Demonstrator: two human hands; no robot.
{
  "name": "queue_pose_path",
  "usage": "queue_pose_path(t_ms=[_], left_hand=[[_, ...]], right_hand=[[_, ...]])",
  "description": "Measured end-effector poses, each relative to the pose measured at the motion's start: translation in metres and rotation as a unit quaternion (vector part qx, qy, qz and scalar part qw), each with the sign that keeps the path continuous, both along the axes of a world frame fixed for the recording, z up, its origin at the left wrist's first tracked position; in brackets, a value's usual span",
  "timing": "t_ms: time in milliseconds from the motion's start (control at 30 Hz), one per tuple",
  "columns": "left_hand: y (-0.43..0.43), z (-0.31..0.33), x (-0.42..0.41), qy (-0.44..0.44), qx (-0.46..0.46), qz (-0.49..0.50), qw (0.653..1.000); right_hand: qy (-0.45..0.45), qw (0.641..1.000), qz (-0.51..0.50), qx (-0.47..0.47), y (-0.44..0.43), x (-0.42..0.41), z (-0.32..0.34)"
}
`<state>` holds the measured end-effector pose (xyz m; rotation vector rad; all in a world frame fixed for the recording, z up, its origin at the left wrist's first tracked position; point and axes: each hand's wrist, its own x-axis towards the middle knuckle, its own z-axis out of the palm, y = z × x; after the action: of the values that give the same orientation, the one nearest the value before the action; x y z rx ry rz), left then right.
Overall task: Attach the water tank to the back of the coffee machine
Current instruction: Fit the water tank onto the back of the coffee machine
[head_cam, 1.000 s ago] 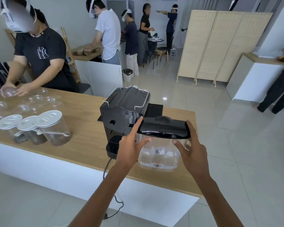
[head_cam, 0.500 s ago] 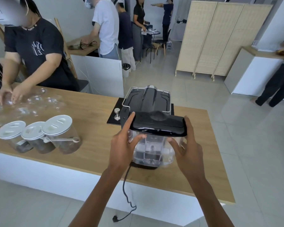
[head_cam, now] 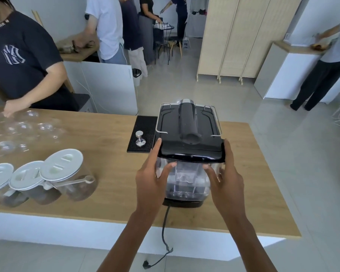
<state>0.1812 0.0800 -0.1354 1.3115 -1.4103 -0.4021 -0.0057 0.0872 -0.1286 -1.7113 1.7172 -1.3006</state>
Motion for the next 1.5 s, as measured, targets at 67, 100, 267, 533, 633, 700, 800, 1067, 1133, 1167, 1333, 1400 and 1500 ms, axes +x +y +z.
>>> queue_pose_path(t_ms=[67, 100, 267, 533, 633, 700, 800, 1067, 1133, 1167, 1333, 1400, 1500], left_hand=[[0.001, -0.005, 0.002, 0.005, -0.003, -0.001, 1.0], [0.001, -0.007, 0.003, 0.008, -0.002, -0.003, 1.0], [0.001, -0.017, 0.005, 0.009, 0.006, -0.006, 1.0], [-0.001, -0.027, 0.007, 0.006, 0.018, -0.009, 1.0], [-0.001, -0.028, 0.007, -0.023, 0.011, -0.009, 1.0], [-0.002, -0.03, 0.008, -0.036, 0.007, -0.006, 0.999], [-0.003, -0.033, 0.011, -0.049, 0.001, -0.007, 0.999], [-0.004, -0.037, 0.014, -0.051, 0.0, -0.013, 0.999], [-0.003, -0.038, 0.013, -0.05, 0.0, -0.014, 0.999], [-0.003, -0.037, 0.013, -0.05, 0.0, -0.014, 0.999], [0.0, -0.037, 0.009, -0.058, -0.012, 0.0, 0.998], [0.0, -0.04, 0.007, -0.059, -0.028, 0.003, 0.998], [-0.001, -0.047, 0.009, -0.063, -0.038, 0.0, 0.997]], right_hand=[[-0.005, 1.0, 0.003, -0.008, -0.002, 0.002, -0.006], [-0.01, 1.0, 0.004, -0.013, -0.001, 0.004, -0.009], [-0.021, 0.999, -0.007, -0.022, 0.001, 0.009, -0.021], [-0.03, 0.999, -0.039, -0.001, 0.0, 0.011, -0.028], [-0.016, 0.999, -0.044, 0.01, 0.0, 0.007, -0.03], [-0.02, 0.999, -0.038, 0.012, -0.001, 0.005, -0.031], [-0.026, 0.999, -0.03, 0.008, 0.0, 0.005, -0.032], [-0.017, 0.999, -0.03, -0.002, 0.002, 0.006, -0.034], [-0.012, 0.999, -0.033, -0.003, 0.001, 0.006, -0.035], [-0.007, 0.999, -0.036, -0.005, 0.002, 0.006, -0.035], [0.026, 0.998, -0.04, -0.028, 0.003, 0.006, -0.036], [0.037, 0.998, -0.039, -0.026, 0.003, 0.005, -0.037], [0.035, 0.999, -0.035, -0.006, 0.002, 0.004, -0.039]])
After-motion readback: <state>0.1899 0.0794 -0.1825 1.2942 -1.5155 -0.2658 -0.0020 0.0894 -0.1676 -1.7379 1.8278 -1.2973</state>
